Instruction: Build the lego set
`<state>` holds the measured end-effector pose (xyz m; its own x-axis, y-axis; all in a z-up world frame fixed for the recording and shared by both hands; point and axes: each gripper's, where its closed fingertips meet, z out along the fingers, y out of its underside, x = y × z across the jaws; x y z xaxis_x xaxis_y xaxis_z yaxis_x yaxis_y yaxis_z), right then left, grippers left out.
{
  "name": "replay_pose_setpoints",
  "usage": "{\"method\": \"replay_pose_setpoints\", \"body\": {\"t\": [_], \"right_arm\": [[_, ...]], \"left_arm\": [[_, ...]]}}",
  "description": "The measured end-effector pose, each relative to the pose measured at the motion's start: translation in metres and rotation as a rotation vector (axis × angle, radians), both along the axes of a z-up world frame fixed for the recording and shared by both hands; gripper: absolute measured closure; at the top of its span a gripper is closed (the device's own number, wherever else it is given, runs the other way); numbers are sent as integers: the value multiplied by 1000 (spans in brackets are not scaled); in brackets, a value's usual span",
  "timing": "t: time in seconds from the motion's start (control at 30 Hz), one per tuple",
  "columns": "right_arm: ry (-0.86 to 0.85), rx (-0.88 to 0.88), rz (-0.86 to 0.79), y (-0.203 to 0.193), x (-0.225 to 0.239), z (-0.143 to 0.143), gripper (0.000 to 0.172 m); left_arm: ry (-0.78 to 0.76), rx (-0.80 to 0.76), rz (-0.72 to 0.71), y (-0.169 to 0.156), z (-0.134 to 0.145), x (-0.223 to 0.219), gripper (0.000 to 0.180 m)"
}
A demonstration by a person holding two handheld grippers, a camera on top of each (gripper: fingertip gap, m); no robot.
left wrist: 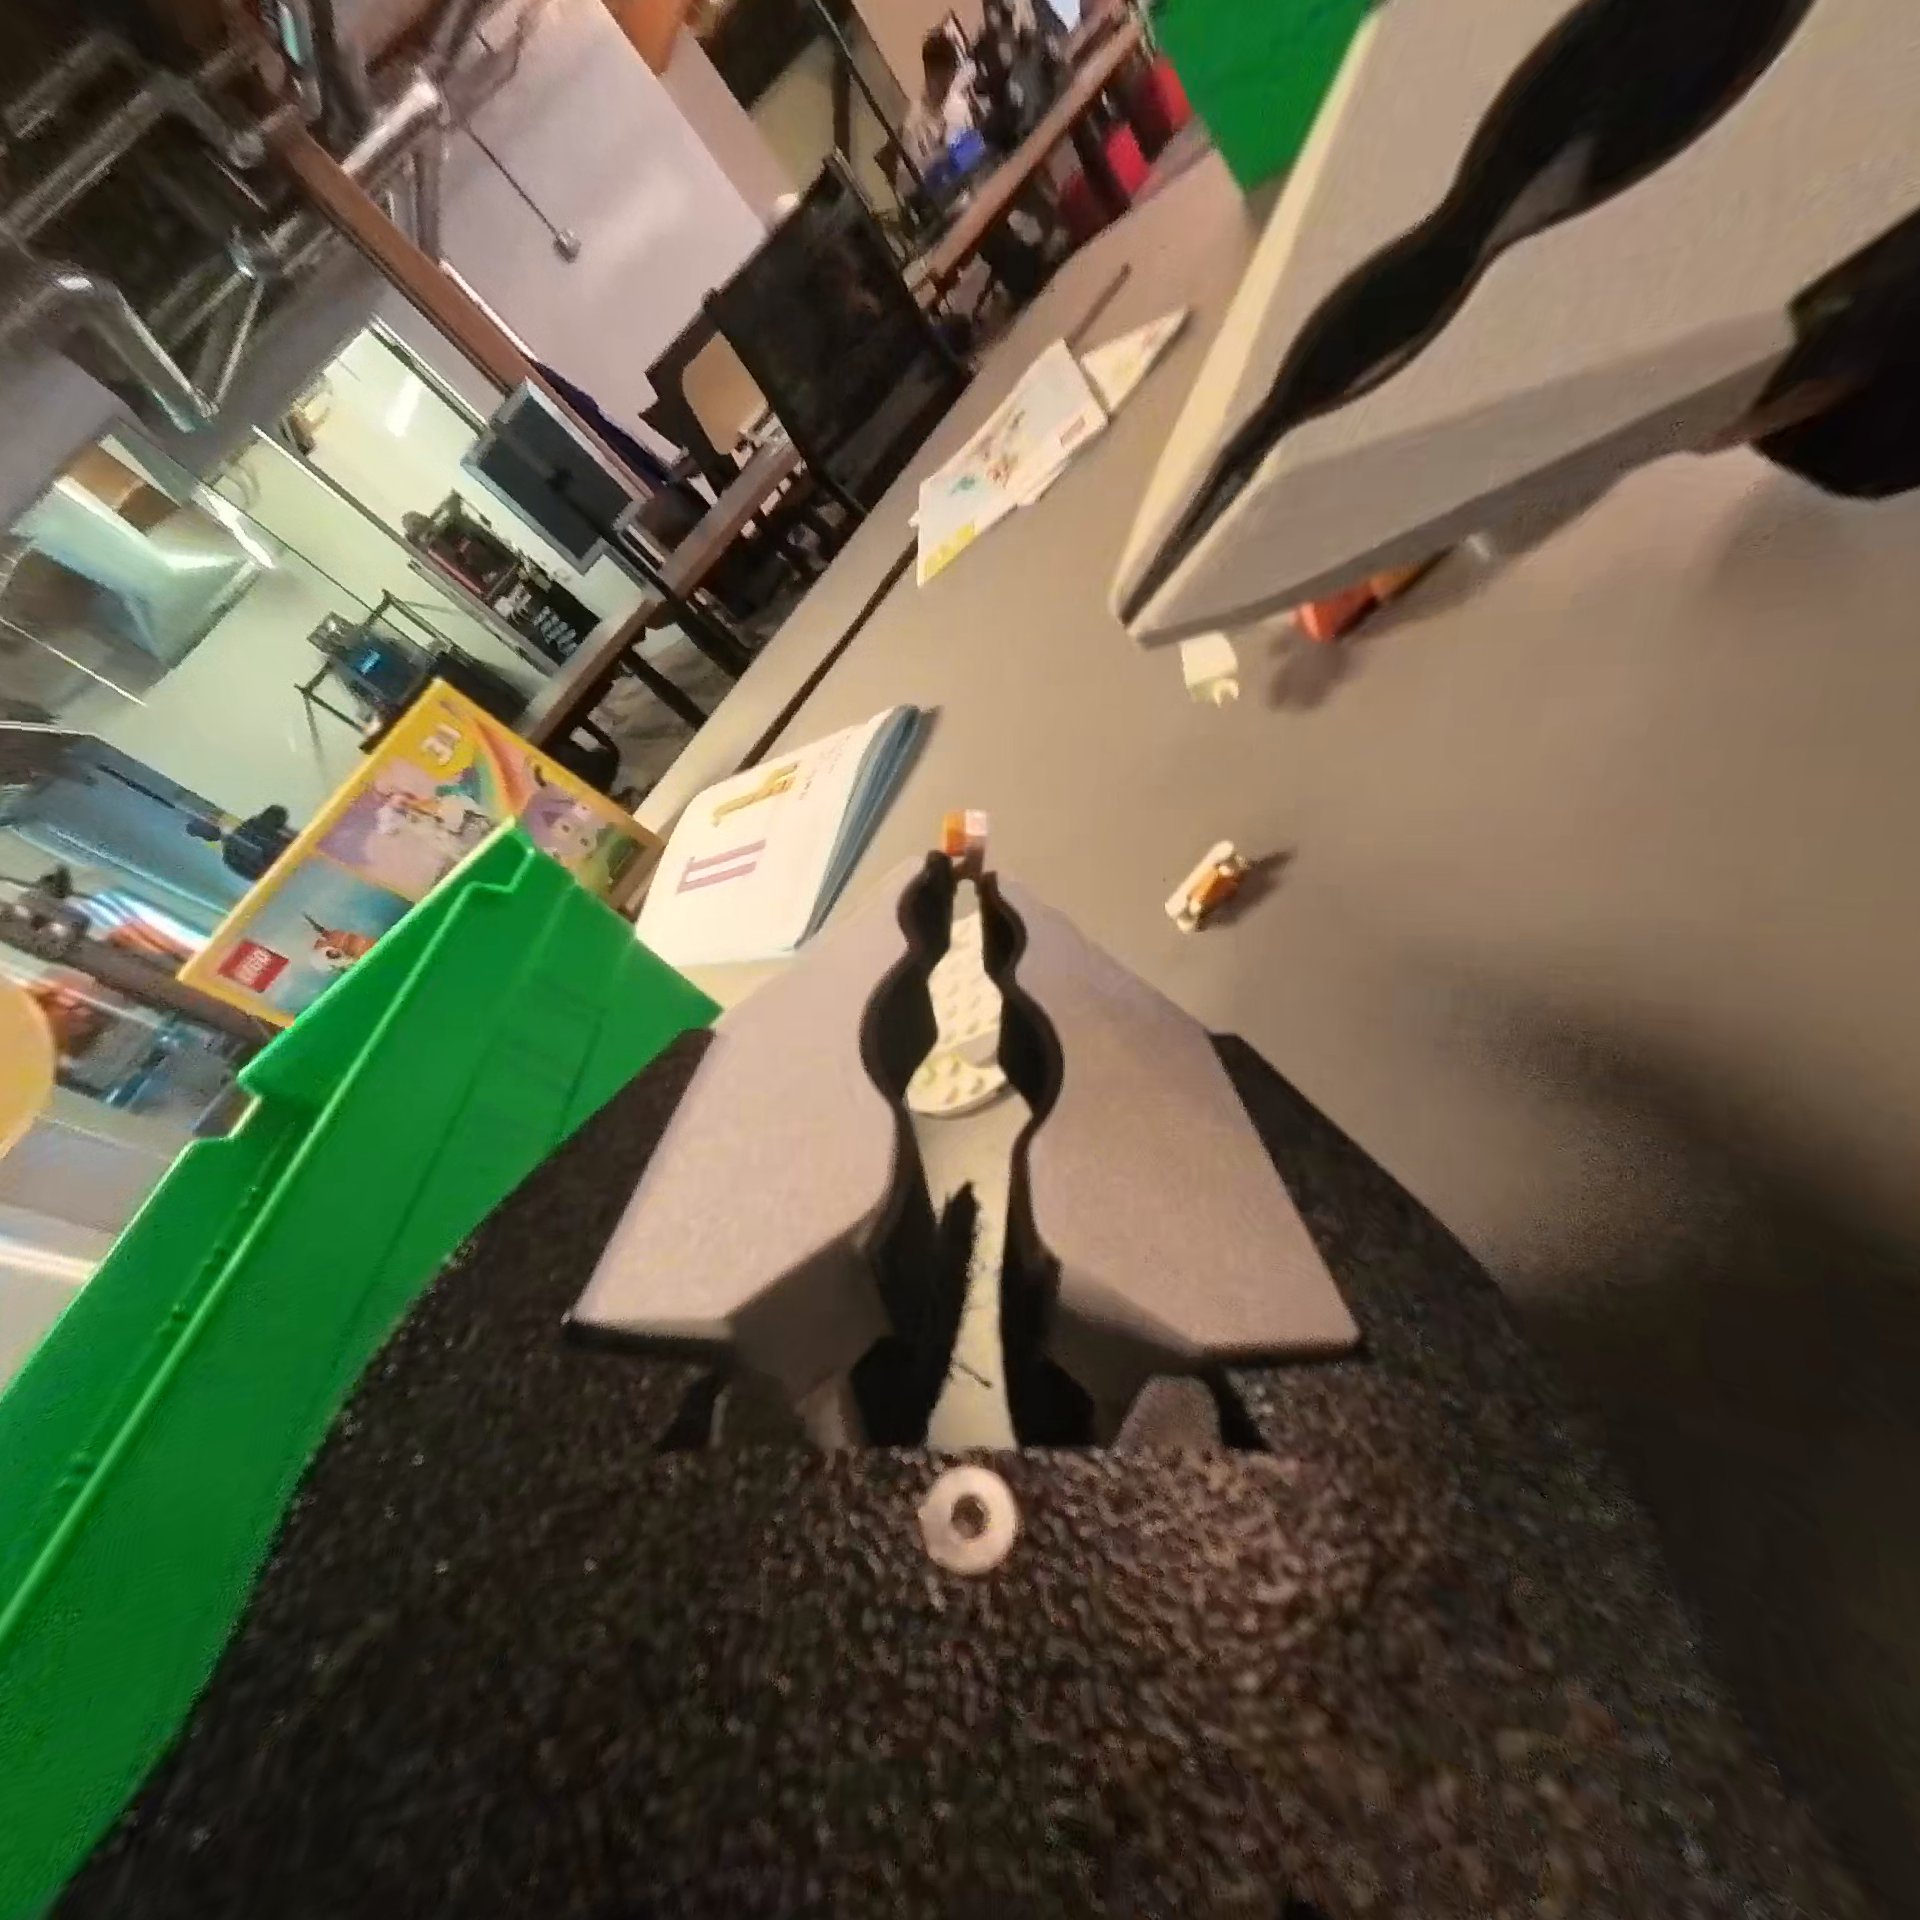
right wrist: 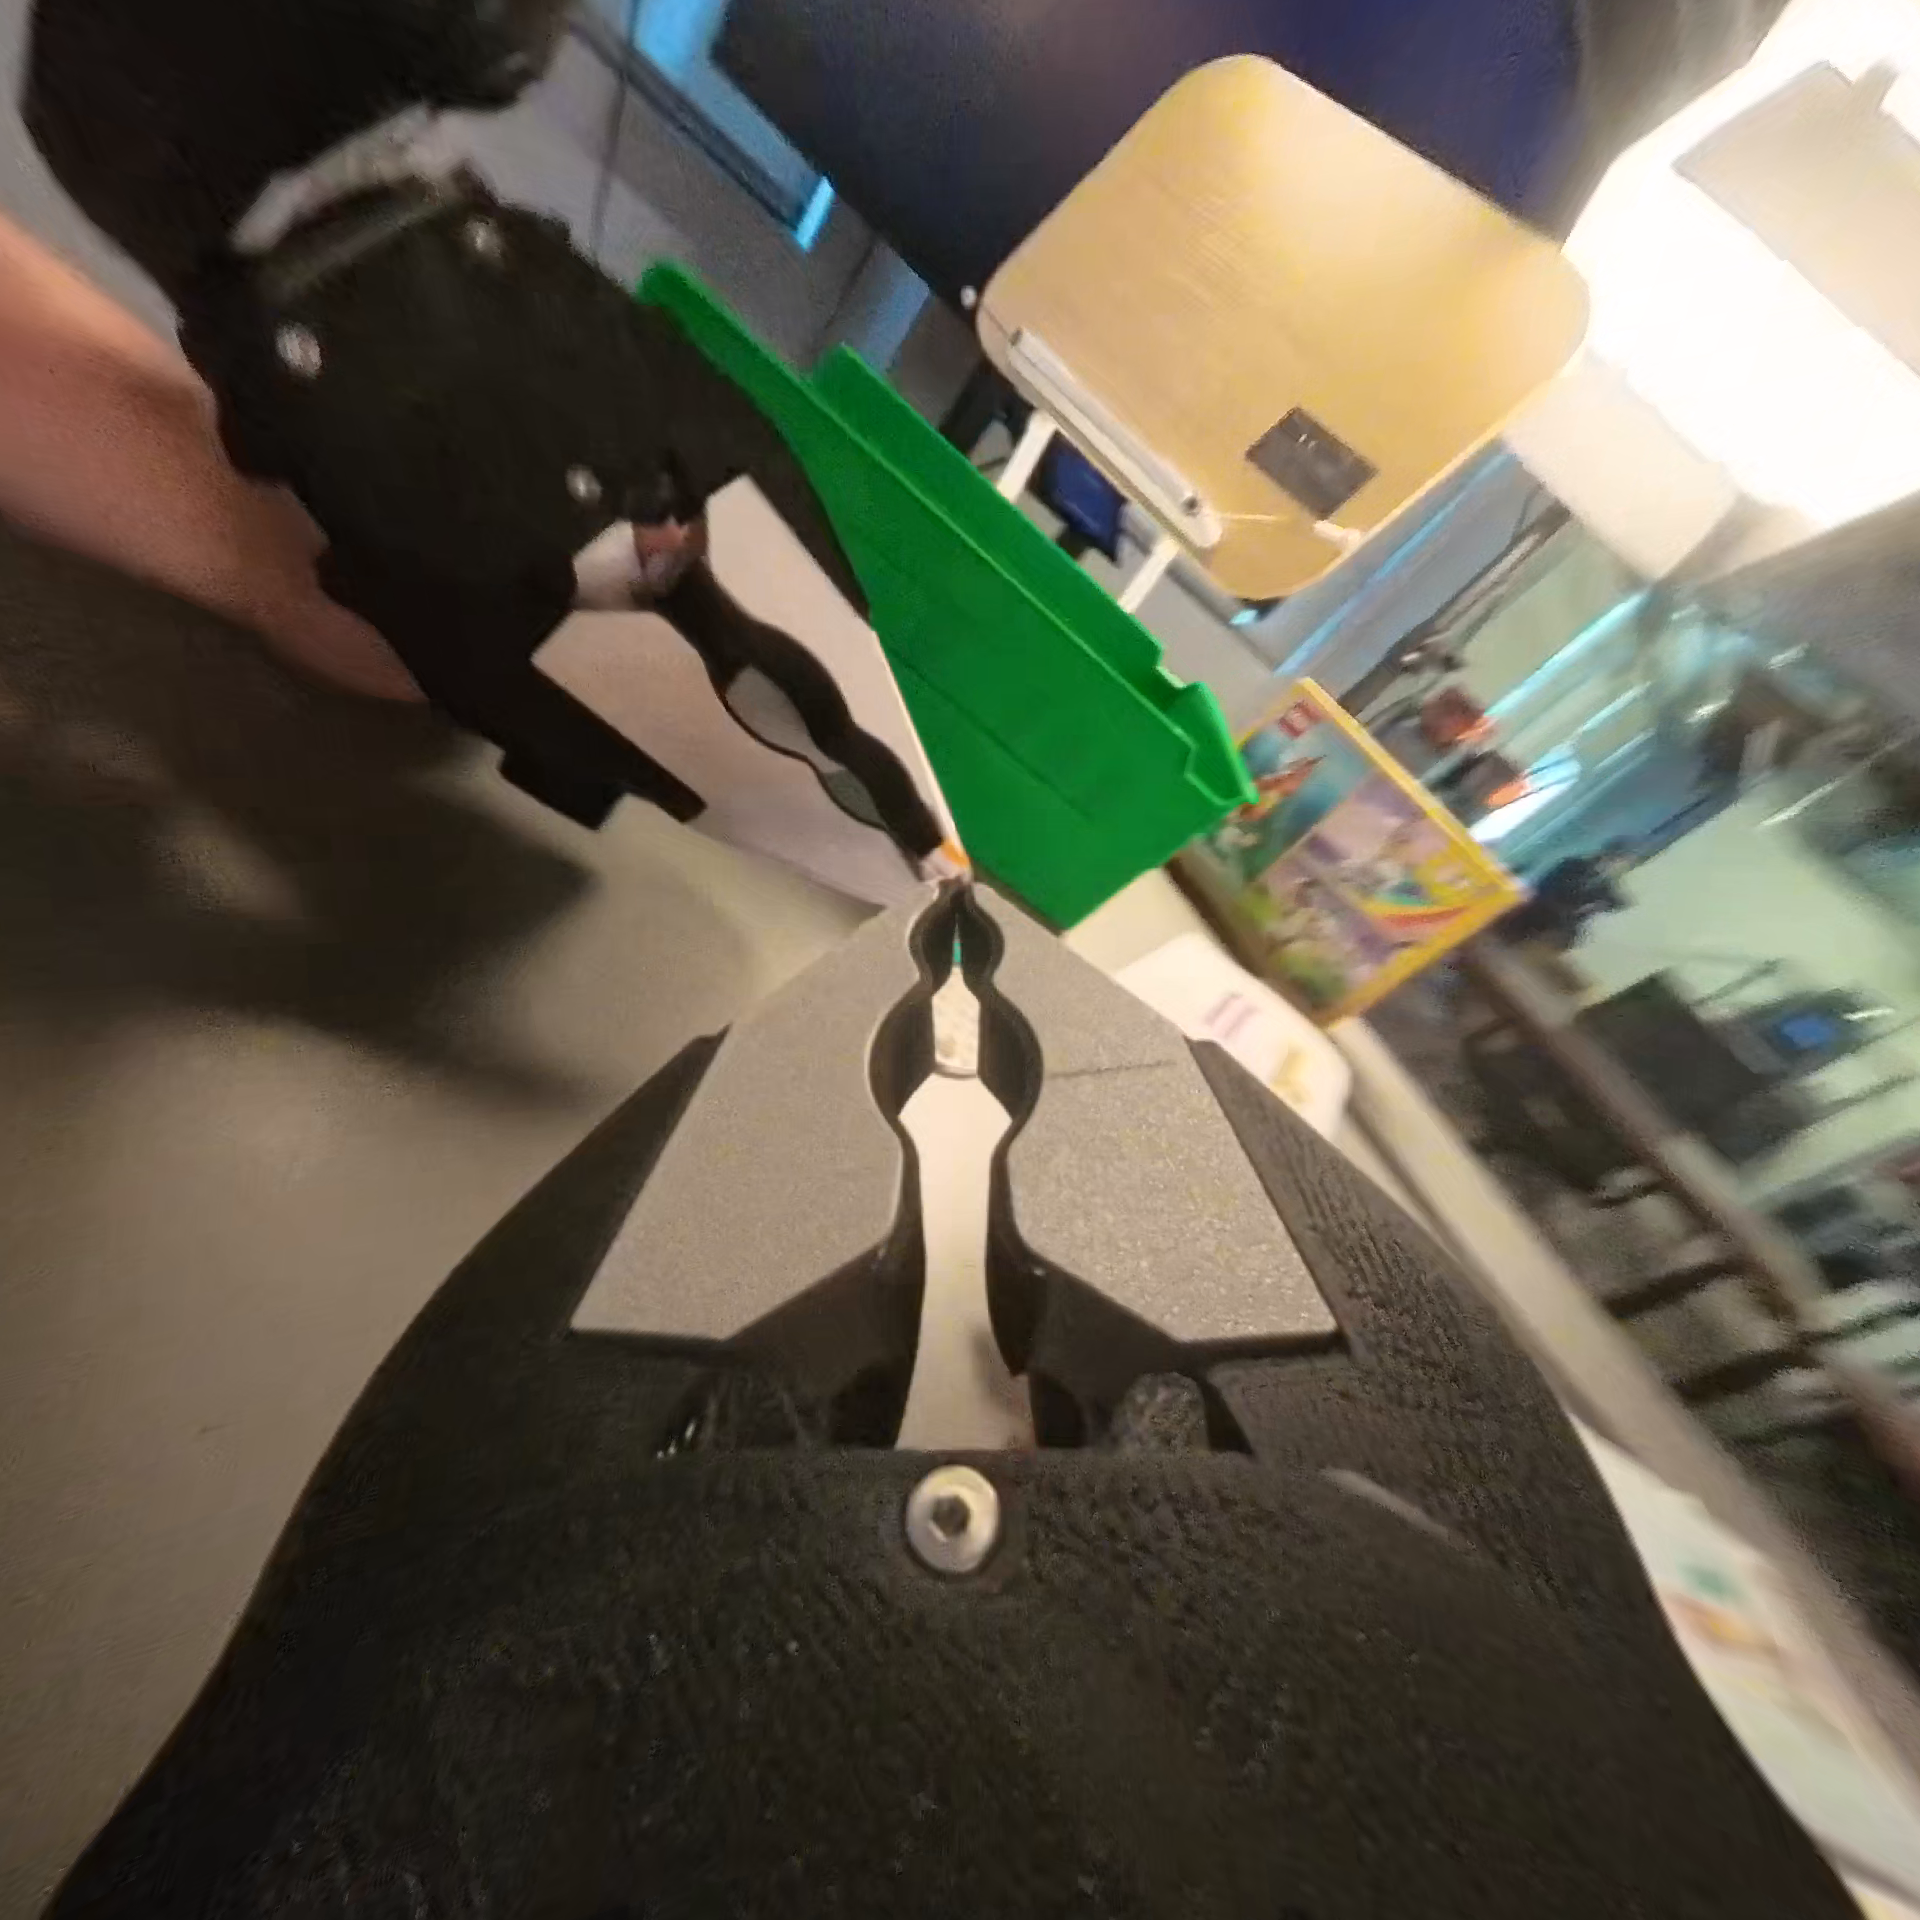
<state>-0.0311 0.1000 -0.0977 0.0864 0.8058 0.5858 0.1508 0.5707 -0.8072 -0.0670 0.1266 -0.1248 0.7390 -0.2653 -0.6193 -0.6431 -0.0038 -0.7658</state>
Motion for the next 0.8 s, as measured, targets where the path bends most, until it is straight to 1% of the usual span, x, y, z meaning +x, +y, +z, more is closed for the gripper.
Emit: {"method": "replay_pose_setpoints", "body": {"t": [0.07, 0.13, 0.2, 0.27, 0.33, 0.47, 0.53, 0.57, 0.6, 0.63, 0.7, 0.77, 0.8], "right_arm": [[-36, -182, 70, -3, -1, -6, 171], [-40, -283, 79, -1, -3, -4, 161], [-33, -318, 94, -3, -3, -2, 156], [-49, -272, 73, -1, -3, -5, 156], [-71, -226, 28, 5, -3, -10, 156], [-82, -170, -108, 29, 2, -11, 157], [-86, -186, -153, 39, 6, -12, 157], [-85, -208, -162, 42, 7, -12, 157], [-81, -232, -165, 43, 8, -12, 156], [-75, -256, -159, 44, 9, -11, 155], [-65, -304, -146, 45, 10, -12, 154], [-48, -340, -133, 46, 11, -9, 154], [-35, -354, -123, 45, 11, -7, 154]], "left_arm": [[-45, 25, -33, -3, 6, 2, 179], [-71, 73, -68, -6, 15, 5, 178], [-109, 89, -88, -9, 20, 5, 178], [-118, 76, -74, -7, 18, 2, 178], [-80, 11, -52, -4, 7, 0, 178], [-13, -235, -110, -8, -27, 12, 178], [19, -326, -114, -10, -38, 12, 178], [7, -362, -128, -12, -40, 15, 176], [-31, -396, -139, -12, -40, 18, 160], [-82, -415, -151, -12, -38, 21, 148], [-171, -448, -183, -14, -36, 26, 137], [-217, -402, -188, -12, -30, 22, 136], [-231, -336, -193, -10, -21, 20, 139]]}}
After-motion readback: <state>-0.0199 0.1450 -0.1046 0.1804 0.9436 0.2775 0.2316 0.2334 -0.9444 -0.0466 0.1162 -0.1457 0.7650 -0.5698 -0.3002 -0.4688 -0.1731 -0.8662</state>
